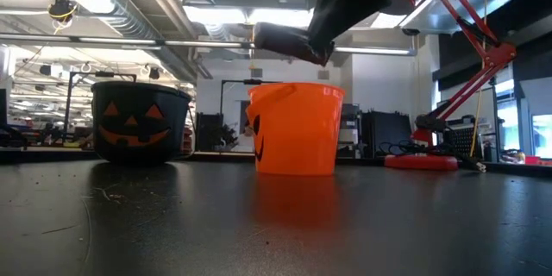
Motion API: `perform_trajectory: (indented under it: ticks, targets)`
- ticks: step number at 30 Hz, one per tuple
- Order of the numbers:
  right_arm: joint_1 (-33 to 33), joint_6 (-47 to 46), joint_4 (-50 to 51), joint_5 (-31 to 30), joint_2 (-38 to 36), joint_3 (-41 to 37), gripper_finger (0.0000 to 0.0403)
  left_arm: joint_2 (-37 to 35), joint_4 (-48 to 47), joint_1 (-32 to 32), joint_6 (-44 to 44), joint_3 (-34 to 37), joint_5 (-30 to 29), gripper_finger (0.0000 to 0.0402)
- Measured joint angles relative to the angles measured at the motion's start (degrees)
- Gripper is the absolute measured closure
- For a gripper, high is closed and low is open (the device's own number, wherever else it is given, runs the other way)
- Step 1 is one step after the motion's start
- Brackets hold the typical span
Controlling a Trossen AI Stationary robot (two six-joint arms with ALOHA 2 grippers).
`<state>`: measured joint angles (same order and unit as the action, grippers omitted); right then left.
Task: Sort candy
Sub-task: Put the brown chocolate bar into the black bucket
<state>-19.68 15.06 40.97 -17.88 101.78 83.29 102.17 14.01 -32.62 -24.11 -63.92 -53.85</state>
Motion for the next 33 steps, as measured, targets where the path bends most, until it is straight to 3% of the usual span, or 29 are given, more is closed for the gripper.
perform_trajectory:
  ticks: [9,15,29,33]
  targets:
    - [-0.15,-0.29,-0.18,2.15,-1.04,0.04,0.0366,0.11,-10.74,-1.0,10.43,-0.02,-0.67,0.0278]
    - [-0.15,-0.3,-0.62,4.34,-1.23,0.04,0.0366,0.17,-14.9,-0.96,12.07,0.0,-1.15,0.0278]
    - [-0.15,-0.93,-2.13,8.53,-1.23,0.04,0.0366,2.27,-14.18,1.03,13.64,0.0,-2.62,0.0279]
    - [-0.15,-1.14,-2.14,8.51,-1.23,0.04,0.0366,2.29,-12.77,1.0,14.62,0.0,-2.68,0.03]
